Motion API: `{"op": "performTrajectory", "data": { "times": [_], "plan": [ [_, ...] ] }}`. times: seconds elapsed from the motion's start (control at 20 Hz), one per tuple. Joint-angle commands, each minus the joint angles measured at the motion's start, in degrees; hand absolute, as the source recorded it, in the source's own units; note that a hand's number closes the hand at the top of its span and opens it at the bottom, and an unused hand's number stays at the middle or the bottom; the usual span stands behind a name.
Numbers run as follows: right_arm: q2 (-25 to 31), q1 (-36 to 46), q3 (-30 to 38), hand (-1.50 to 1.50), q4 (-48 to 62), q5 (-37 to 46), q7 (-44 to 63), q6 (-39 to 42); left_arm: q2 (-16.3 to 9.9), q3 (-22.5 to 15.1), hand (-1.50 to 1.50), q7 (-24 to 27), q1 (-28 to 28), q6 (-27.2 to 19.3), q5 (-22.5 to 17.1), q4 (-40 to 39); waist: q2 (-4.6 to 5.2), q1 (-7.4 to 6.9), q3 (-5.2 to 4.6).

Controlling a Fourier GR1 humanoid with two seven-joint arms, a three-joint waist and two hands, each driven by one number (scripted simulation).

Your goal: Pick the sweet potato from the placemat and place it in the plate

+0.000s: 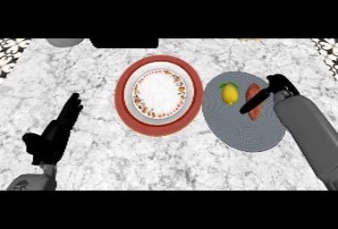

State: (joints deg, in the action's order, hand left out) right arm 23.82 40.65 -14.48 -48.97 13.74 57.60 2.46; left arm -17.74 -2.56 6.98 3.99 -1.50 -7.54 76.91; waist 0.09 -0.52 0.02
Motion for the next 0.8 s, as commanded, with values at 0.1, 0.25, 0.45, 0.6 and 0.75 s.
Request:
{"op": "performTrajectory", "data": {
  "times": [0.1, 0.25, 0.45, 0.6, 0.75],
  "plan": [
    [-1.39, 2.09, 1.98, -1.50, 9.11, 4.02, -3.26, 1.92, 0.92, 0.60, 0.00, 1.77, -2.65, 1.28, 1.15, 0.16, 0.06, -0.24, -0.01],
    [-3.24, -0.38, 3.37, -1.50, 9.56, 6.01, -5.03, 0.03, 1.54, 1.48, 0.00, -0.86, -1.16, 0.93, 1.83, 1.48, 0.01, -0.01, 0.00],
    [-3.71, -0.70, 4.91, 1.50, 9.06, 3.58, -8.78, 4.80, 0.51, 3.24, 0.00, 3.40, -1.92, 3.72, 1.37, -2.58, 0.07, -0.02, -0.01],
    [-4.67, 0.49, 5.39, 1.50, 14.24, 6.11, -14.54, 1.83, 0.59, 2.54, 0.00, 1.54, -2.25, 4.03, 1.77, 0.58, 0.12, -0.36, 0.02],
    [-4.16, 1.10, 6.62, 1.50, 13.19, 6.37, -15.01, 2.30, 1.83, 2.99, 0.00, 1.75, -1.69, 2.52, 2.64, -0.15, 0.08, -0.16, 0.01]
  ]
}}
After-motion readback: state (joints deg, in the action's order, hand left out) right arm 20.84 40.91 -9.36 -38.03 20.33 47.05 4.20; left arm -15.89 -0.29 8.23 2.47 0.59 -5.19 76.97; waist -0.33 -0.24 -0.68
